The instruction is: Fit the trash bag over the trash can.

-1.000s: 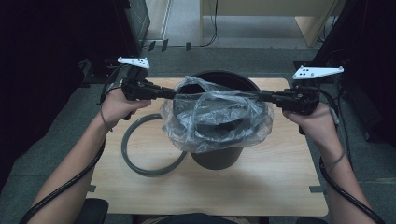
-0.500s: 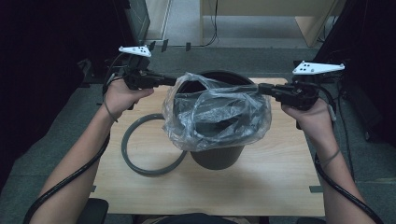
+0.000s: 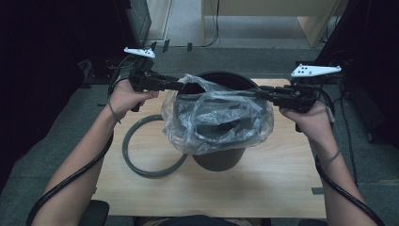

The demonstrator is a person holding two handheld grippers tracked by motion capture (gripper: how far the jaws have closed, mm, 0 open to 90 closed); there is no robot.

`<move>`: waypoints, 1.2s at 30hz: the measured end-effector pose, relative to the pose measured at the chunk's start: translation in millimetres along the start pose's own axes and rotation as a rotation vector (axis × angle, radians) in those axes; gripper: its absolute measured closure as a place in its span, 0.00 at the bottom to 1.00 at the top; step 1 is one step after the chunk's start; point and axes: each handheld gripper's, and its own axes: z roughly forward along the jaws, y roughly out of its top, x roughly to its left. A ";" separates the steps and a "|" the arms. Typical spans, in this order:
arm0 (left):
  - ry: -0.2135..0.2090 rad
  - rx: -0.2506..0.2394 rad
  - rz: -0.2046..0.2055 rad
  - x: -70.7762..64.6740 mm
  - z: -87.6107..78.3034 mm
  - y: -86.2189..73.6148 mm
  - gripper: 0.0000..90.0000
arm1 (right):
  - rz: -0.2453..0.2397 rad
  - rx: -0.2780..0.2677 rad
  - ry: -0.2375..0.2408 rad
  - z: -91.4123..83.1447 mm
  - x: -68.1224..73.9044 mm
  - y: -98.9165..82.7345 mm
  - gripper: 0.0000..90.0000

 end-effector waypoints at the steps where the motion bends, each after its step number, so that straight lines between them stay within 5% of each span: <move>1: -0.008 0.001 -0.005 0.8 0.6 1.0 0.70 | 0.004 0.008 0.006 1.8 0.3 -0.8 0.78; 3: -0.021 0.007 -0.002 -0.3 2.4 4.1 0.79 | 0.011 0.016 0.023 4.8 0.2 -2.2 0.77; 6: 0.015 0.018 0.036 -5.9 4.4 9.4 0.95 | 0.004 0.045 0.021 6.9 2.3 -2.0 0.91; 10: 0.057 0.017 0.072 -8.2 6.4 16.1 1.00 | 0.003 0.063 0.018 6.2 2.4 -0.5 1.00; 19: 0.146 -0.022 0.094 -3.3 9.8 34.9 1.00 | -0.023 0.020 -0.060 3.3 -6.8 9.7 1.00; 31: 0.154 -0.028 0.082 8.2 22.2 31.3 1.00 | -0.003 -0.018 -0.113 11.8 -19.0 6.9 0.96; 36: 0.128 -0.057 0.096 2.7 11.2 29.0 0.76 | 0.003 -0.019 -0.106 6.0 -19.2 3.5 0.82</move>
